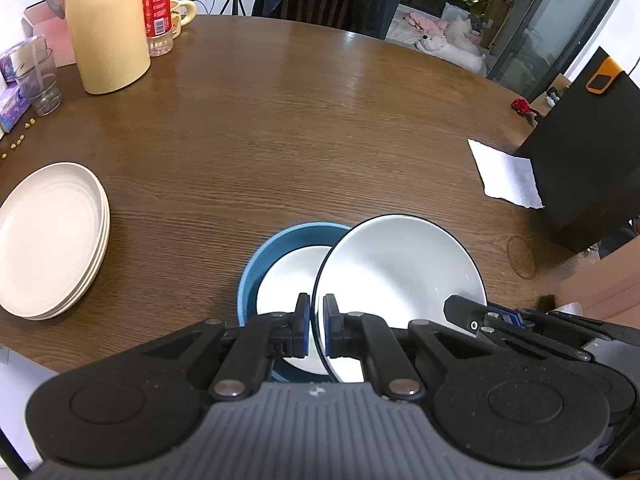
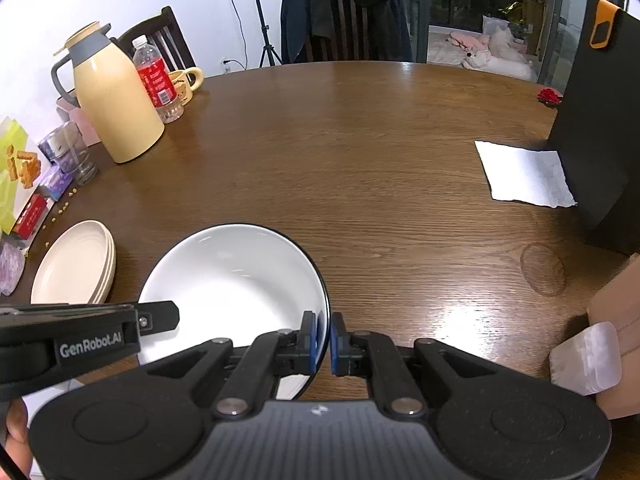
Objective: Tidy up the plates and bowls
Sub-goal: 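Lower the white bowl into the blue bowl with both grippers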
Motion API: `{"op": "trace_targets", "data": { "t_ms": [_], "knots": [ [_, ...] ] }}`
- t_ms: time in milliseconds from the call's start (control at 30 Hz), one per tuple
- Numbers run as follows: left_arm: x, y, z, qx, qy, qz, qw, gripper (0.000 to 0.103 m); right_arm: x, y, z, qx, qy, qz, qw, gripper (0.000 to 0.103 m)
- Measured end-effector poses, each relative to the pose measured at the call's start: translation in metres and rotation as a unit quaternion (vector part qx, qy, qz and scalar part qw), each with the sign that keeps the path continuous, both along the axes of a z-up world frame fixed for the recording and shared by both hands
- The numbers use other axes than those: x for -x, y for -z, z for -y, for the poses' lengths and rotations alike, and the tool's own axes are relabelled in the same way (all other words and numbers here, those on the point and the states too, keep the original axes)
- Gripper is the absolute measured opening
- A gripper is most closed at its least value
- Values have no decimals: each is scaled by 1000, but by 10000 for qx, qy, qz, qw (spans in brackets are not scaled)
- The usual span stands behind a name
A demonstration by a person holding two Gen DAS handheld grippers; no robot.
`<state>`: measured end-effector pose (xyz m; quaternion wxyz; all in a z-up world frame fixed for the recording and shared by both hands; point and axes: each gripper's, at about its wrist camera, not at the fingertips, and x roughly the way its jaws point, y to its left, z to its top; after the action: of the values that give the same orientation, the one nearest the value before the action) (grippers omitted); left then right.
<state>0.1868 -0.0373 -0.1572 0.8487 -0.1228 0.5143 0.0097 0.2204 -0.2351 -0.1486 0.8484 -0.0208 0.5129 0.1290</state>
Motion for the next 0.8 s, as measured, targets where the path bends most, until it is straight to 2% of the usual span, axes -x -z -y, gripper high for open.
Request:
{"op": "trace_targets", "data": {
  "t_ms": [800],
  "knots": [
    [-19,30,-23,35,-97,-251,9996,6,-20,30,-30,195,-153,-266,9993,7]
  ]
}}
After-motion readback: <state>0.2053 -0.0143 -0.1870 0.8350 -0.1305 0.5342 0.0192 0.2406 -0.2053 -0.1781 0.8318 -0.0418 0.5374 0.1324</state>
